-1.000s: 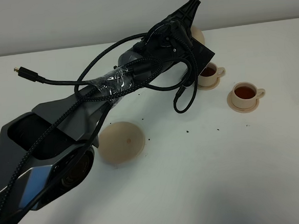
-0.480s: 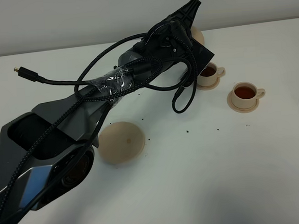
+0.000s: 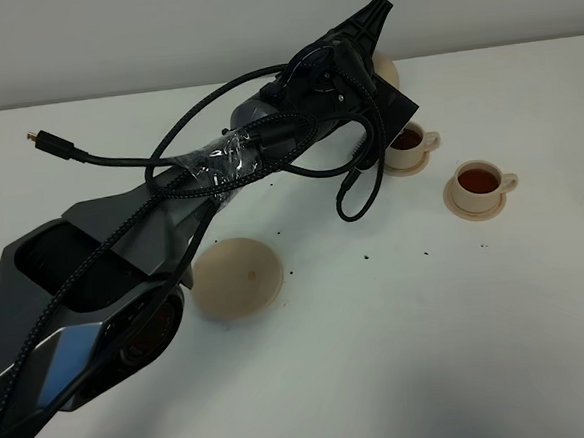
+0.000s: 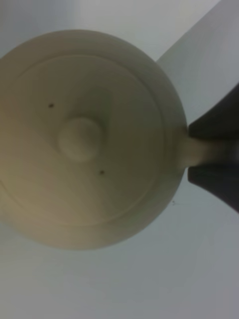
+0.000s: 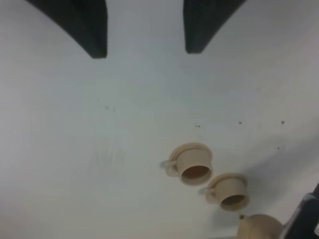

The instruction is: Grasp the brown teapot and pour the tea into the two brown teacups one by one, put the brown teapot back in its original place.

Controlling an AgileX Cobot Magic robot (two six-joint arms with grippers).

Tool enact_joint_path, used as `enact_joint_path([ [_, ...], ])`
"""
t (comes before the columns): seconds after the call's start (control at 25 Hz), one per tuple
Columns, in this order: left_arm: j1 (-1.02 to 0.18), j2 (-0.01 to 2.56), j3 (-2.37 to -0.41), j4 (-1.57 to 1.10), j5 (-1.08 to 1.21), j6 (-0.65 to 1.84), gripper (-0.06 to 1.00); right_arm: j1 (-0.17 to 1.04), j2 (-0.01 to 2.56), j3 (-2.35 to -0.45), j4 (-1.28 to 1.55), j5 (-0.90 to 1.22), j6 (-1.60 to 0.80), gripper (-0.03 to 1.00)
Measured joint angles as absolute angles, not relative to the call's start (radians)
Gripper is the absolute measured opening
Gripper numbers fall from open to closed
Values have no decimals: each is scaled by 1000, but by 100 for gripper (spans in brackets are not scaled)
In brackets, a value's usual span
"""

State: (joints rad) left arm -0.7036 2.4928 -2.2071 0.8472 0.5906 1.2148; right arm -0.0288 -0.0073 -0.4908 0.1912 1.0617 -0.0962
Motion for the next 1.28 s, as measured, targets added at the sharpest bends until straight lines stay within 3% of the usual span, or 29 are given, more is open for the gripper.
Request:
enact_joint_path([
  [1.04, -701, 2446, -2207, 678, 808, 894, 15, -29, -7, -491, 191, 1062, -96, 39],
  [1.28, -701, 2392, -2207, 533, 966, 681, 15, -29, -7, -491, 191, 1062, -96, 39],
])
